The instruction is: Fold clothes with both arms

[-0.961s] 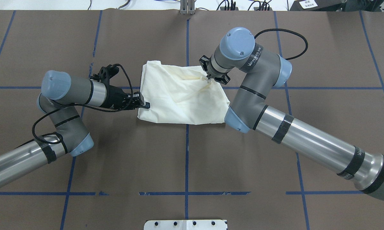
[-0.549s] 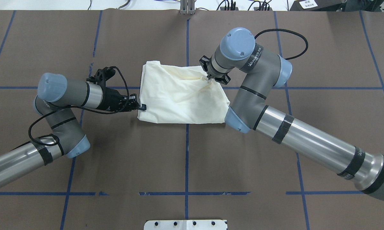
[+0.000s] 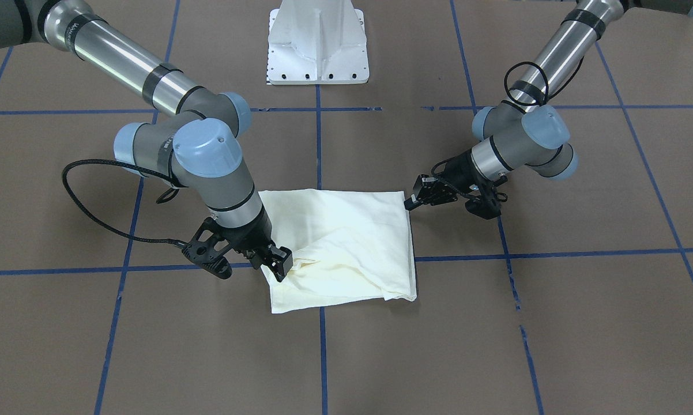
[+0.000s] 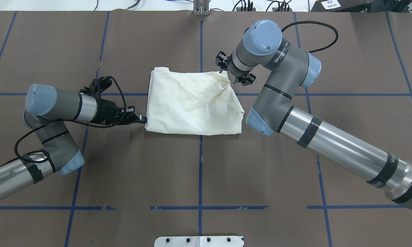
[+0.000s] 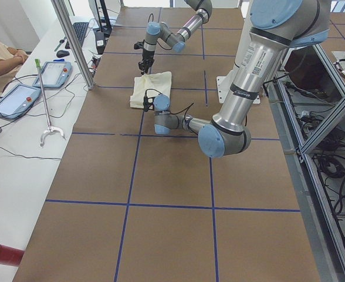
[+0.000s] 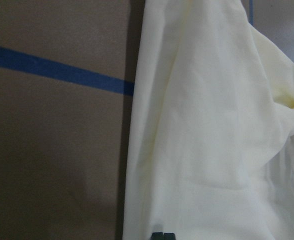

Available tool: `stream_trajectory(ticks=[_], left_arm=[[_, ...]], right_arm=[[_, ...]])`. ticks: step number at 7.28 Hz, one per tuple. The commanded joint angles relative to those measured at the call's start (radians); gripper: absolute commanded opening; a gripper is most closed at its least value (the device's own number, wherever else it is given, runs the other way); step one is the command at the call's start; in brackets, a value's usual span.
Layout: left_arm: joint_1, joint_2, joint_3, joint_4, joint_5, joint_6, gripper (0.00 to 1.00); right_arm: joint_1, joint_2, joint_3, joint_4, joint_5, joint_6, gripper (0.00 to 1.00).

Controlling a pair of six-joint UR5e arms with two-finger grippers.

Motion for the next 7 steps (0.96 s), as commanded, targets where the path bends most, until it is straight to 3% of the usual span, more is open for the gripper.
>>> stream_trajectory(ticks=[1,2,3,5,6,7], left_arm=[[-0.02,0.077,-0.115,0.018,-0.005,-0.006,0.0],[-0.031,0.087,-0.167,0.047,-0.019,-0.01,0.0],[-0.039,0.107,-0.207,0.078,-0.018,-0.01,0.0],[-0.039,0.119,-0.225,0.078,-0.011,-0.013,0.0],[-0.039,0.119,-0.226,0.078,-0.007,-0.035,0.0],[-0.039,0.119,-0.226,0.078,-0.007,-0.053,0.0]], right_arm=[[0.007,-0.01,0.023,0.002,0.057,-0.005,1.0],[-0.031,-0.015,0.039,0.002,0.031,0.001,1.0],[-0.077,-0.014,0.04,0.002,-0.028,0.012,0.83],[-0.113,-0.014,0.029,0.002,-0.06,0.044,0.46],[-0.13,-0.014,0.026,-0.001,-0.102,0.046,0.15],[-0.133,-0.014,0.017,-0.001,-0.107,0.037,0.0]])
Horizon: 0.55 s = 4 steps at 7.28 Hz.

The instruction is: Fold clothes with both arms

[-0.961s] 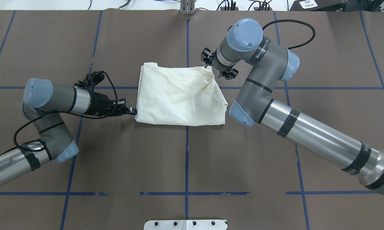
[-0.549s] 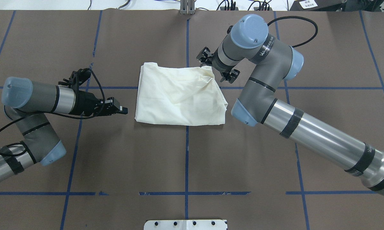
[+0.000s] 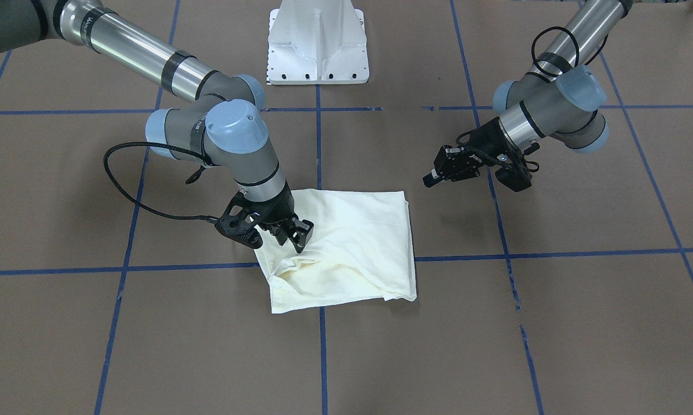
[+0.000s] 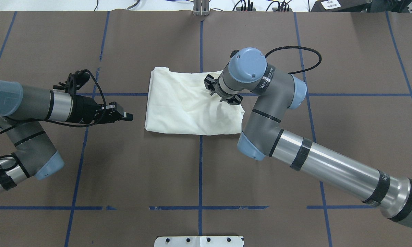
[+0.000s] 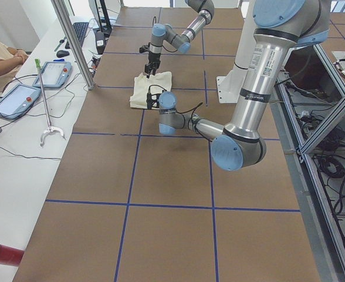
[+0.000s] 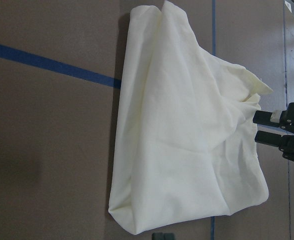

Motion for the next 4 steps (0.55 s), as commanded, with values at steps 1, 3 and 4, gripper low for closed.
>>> stream_trajectory(ticks=[1,3,4], left_arm=[[0.0,0.001,-0.002,0.001,0.003,-0.022,0.0],[0.0,0.001,-0.002,0.001,0.005,-0.022,0.0],[0.0,0.001,-0.002,0.001,0.005,-0.022,0.0]], right_arm=[[-0.003,0.003,-0.031,0.001,-0.019,-0.01,0.0],[0.061,0.046,-0.116,0.002,-0.01,-0.077,0.0],[0.089,0.057,-0.149,0.002,-0.004,-0.116,0.0]])
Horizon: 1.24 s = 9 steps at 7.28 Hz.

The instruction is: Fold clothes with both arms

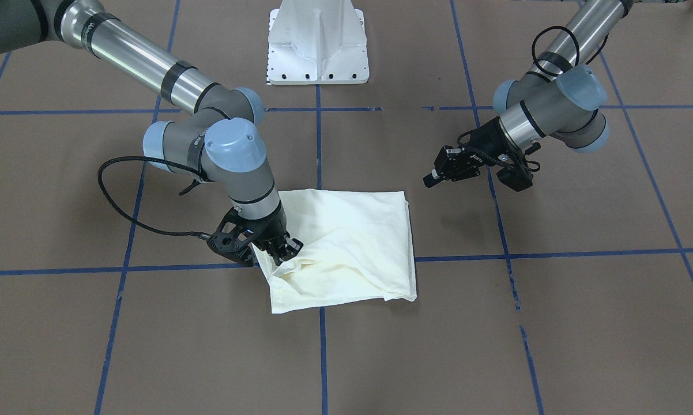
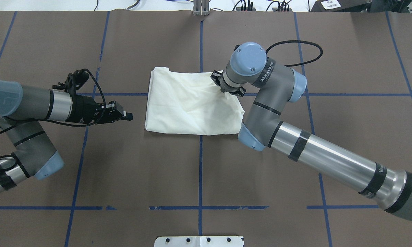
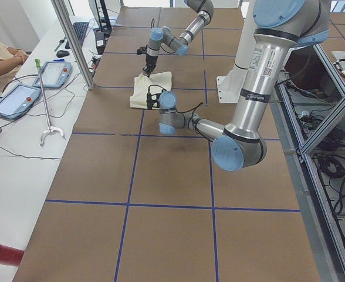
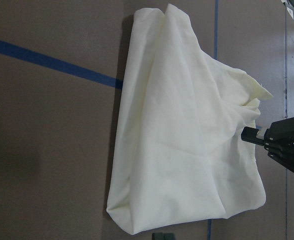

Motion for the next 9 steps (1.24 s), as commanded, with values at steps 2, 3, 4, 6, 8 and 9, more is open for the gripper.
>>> stream_trajectory(ticks=[2,3,4,6,8,9], left_arm=[[0.002,0.0,-0.002,0.0,0.026,-0.002,0.0],[0.0,0.0,-0.002,0.0,0.026,-0.002,0.0],[-0.002,0.0,-0.002,0.0,0.029,-0.002,0.0],[-0.081,0.024,-0.009,0.029,0.029,0.007,0.0],[-0.174,0.108,-0.006,0.032,0.017,0.165,0.0],[-0.246,0.165,-0.008,0.075,-0.003,0.329,0.0]], right_arm=[[0.073,0.02,-0.089,0.035,0.027,-0.077,0.0],[0.12,0.02,-0.097,0.045,0.082,-0.083,0.0],[0.174,0.014,-0.099,0.043,0.132,-0.162,0.0],[0.24,-0.047,-0.05,0.04,0.218,-0.223,0.0],[0.355,-0.277,0.188,0.026,0.341,-0.363,0.0],[0.433,-0.362,0.259,0.025,0.393,-0.473,0.0]])
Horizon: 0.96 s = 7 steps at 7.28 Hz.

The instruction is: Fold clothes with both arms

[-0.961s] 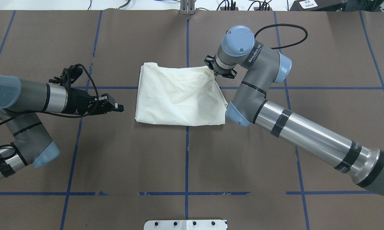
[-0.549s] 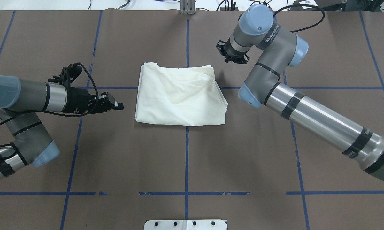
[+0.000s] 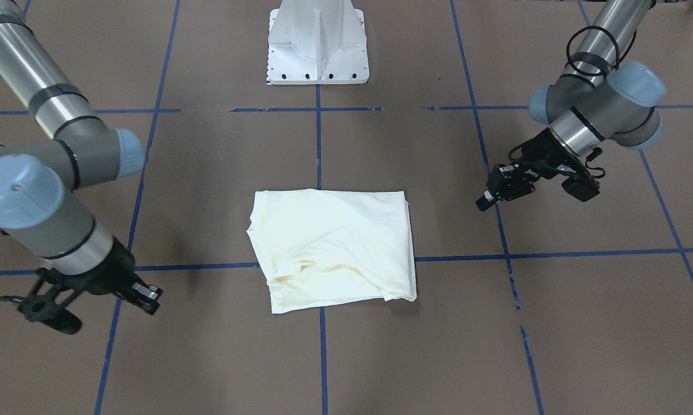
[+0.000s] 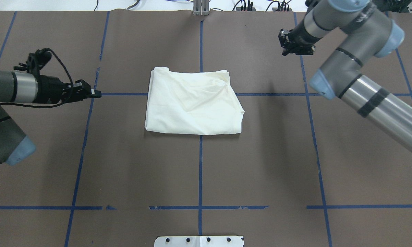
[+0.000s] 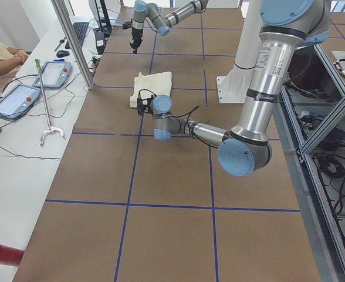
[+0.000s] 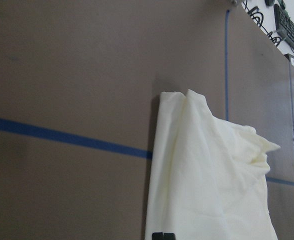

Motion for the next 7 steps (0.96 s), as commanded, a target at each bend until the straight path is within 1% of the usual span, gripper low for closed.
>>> stream_trajectory(ticks=[1,2,3,4,5,6,7], left_arm=[[-0.172,0.12,0.003,0.055,-0.078,0.327,0.0],[-0.283,0.176,0.009,0.072,-0.138,0.514,0.0],[-0.389,0.195,0.003,0.157,-0.152,0.683,0.0],[-0.493,0.217,0.003,0.249,-0.152,0.892,0.0],[-0.6,0.215,-0.014,0.415,-0.157,1.087,0.0],[-0.661,0.209,-0.049,0.596,-0.158,1.259,0.06],[-0.704,0.206,-0.097,0.783,-0.158,1.377,0.42]], right_arm=[[0.148,-0.247,0.193,-0.008,0.08,-0.273,0.0],[0.209,-0.367,0.242,-0.01,0.086,-0.479,0.0],[0.263,-0.429,0.252,-0.01,0.112,-0.618,0.03],[0.324,-0.487,0.255,-0.01,0.185,-0.724,0.05],[0.386,-0.549,0.266,-0.01,0.242,-0.815,0.13],[0.41,-0.639,0.333,-0.01,0.255,-0.843,0.16],[0.414,-0.69,0.393,-0.045,0.255,-0.854,0.26]])
